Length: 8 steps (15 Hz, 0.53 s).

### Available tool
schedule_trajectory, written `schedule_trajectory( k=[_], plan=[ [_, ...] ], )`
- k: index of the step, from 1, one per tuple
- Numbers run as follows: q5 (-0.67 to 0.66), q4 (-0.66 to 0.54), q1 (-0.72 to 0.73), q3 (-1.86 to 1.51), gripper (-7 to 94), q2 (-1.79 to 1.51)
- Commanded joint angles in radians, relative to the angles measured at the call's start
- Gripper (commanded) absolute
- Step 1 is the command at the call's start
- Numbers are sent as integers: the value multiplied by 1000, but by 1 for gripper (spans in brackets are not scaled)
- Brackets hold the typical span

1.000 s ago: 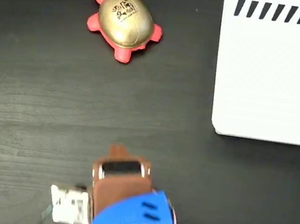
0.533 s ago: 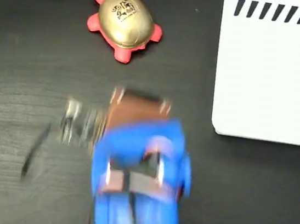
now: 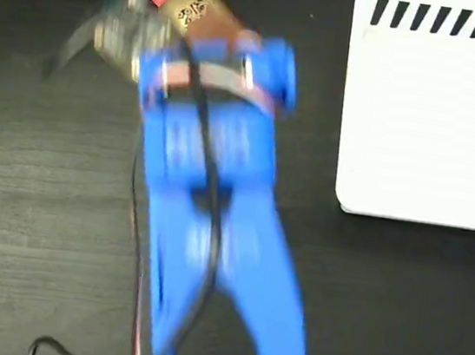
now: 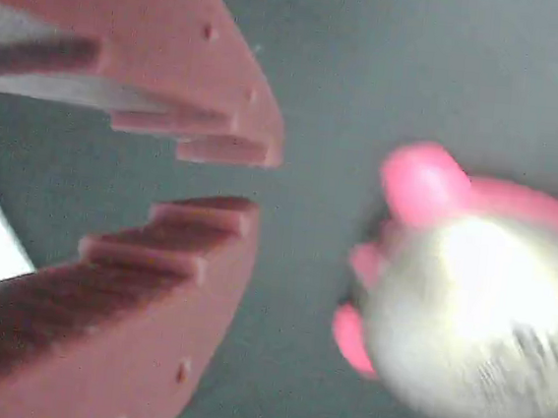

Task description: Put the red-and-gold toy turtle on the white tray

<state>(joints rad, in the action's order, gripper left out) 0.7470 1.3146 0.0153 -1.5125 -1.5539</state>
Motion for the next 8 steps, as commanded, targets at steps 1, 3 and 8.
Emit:
schedule_trajectory(
  k=[1,3,8],
  plan=[
    [104,34,52,230,0,109],
    [152,81,74,399,0,252],
    [218,244,100,684,11,402]
  ],
)
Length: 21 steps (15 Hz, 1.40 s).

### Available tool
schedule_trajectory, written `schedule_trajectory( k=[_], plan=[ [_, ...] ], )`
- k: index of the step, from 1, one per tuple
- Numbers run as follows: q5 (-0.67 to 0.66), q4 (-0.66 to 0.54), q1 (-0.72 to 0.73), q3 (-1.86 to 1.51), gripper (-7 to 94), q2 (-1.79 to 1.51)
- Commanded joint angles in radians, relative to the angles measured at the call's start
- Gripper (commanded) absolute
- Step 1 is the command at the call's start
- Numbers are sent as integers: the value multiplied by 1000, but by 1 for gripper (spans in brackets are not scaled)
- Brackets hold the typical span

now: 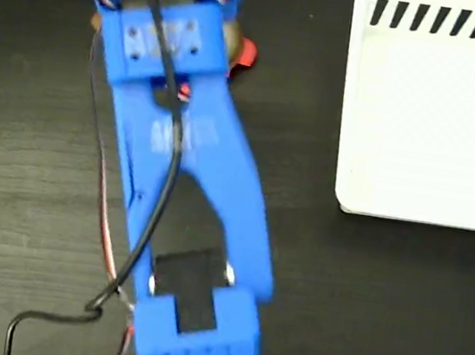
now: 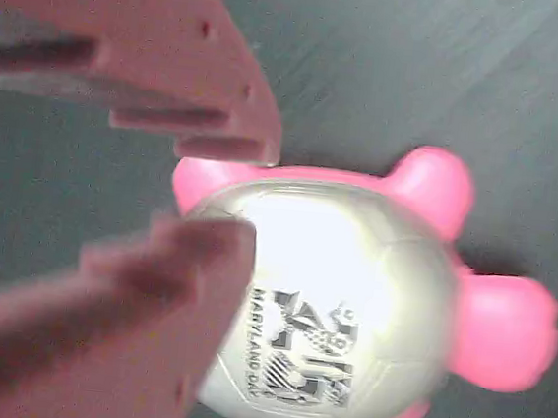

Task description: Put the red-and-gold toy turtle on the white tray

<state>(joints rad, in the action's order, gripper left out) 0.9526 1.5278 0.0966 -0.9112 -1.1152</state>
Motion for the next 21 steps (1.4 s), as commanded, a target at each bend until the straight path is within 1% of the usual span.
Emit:
schedule_trajectory(
  k=[1,3,4,7,10,12,15,17,20,21],
  plan=[
    [12,32,9,83,18,-40],
    [-12,40,-6,81,32,-31],
    [-28,37,-11,78,37,-9],
    [-77,25,-28,87,45,63],
    [-97,80,-12,129,53,103],
    [-100,89,-18,143,56,127],
    [-103,69,-31,163,56,178],
    [-104,78,-29,225,59,256],
    [-104,87,-34,290,59,328],
    [-104,95,-31,307,62,345]
  ],
)
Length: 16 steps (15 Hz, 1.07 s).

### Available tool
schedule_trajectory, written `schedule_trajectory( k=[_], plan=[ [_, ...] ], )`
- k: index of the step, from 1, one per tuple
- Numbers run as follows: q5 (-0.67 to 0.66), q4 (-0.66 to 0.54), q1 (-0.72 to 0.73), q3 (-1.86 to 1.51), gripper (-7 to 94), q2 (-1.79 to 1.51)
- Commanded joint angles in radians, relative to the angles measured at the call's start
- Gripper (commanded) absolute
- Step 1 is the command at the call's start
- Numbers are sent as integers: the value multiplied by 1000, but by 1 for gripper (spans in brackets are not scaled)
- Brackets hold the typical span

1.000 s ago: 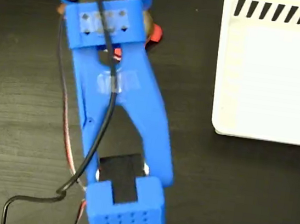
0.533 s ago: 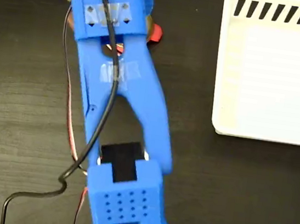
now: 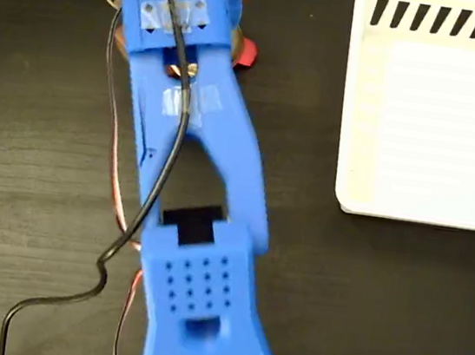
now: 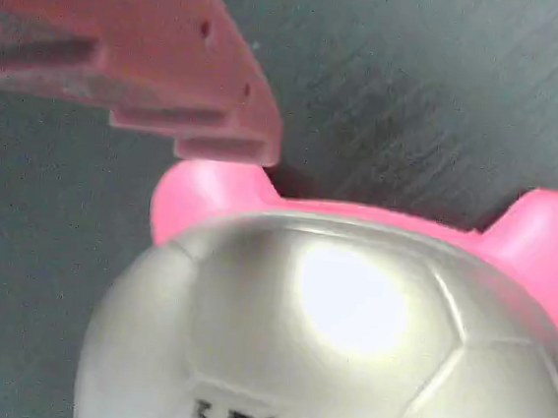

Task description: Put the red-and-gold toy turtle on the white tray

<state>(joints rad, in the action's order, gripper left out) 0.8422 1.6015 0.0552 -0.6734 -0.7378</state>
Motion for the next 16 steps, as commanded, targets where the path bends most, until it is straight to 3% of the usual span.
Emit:
schedule_trajectory(
  k=[1,10,16],
  plan=[
    [6,32,14,95,62,-12],
    [12,44,28,225,64,124],
    [9,52,40,258,57,166]
  ],
)
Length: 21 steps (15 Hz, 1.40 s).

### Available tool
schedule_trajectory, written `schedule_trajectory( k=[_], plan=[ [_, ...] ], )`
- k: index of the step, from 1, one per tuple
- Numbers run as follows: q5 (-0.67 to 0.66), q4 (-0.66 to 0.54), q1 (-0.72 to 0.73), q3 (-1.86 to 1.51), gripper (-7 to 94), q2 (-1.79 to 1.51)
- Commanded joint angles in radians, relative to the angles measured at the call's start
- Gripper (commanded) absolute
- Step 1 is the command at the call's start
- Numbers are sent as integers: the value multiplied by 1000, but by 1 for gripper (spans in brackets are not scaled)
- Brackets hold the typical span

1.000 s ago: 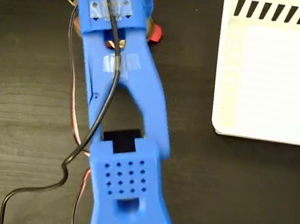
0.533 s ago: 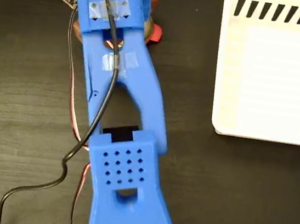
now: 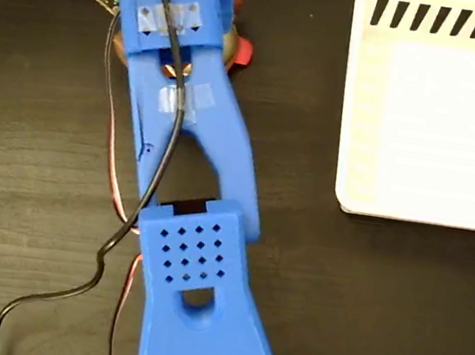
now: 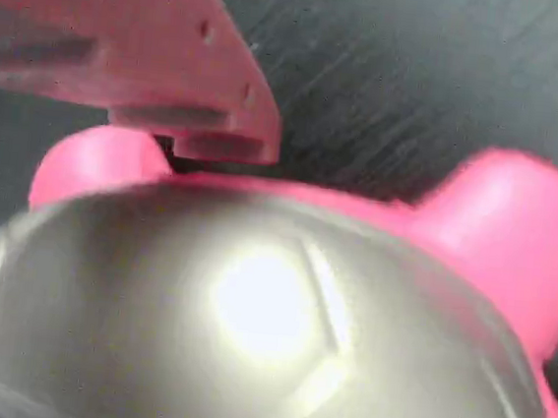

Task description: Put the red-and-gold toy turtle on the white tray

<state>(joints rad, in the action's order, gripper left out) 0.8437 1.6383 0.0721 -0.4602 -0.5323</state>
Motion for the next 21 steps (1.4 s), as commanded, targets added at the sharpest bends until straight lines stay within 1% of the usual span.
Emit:
schedule_trajectory(
  k=[1,4,6,8,9,11,12,14,16,19,21],
  plan=[
    [2,15,23,44,53,-43],
    [2,12,14,44,29,-44],
    [2,11,8,38,16,-48],
    [-6,11,0,32,5,-60],
    [-14,3,-9,15,1,-75],
    [-35,-21,-21,-51,0,-143],
    [-48,-12,-23,-84,0,-207],
    [-81,-14,-11,-218,0,-414],
    [-114,-3,15,-325,0,-635],
    [-176,20,34,-397,0,-914],
    [-209,49,29,-400,0,-985]
  ],
)
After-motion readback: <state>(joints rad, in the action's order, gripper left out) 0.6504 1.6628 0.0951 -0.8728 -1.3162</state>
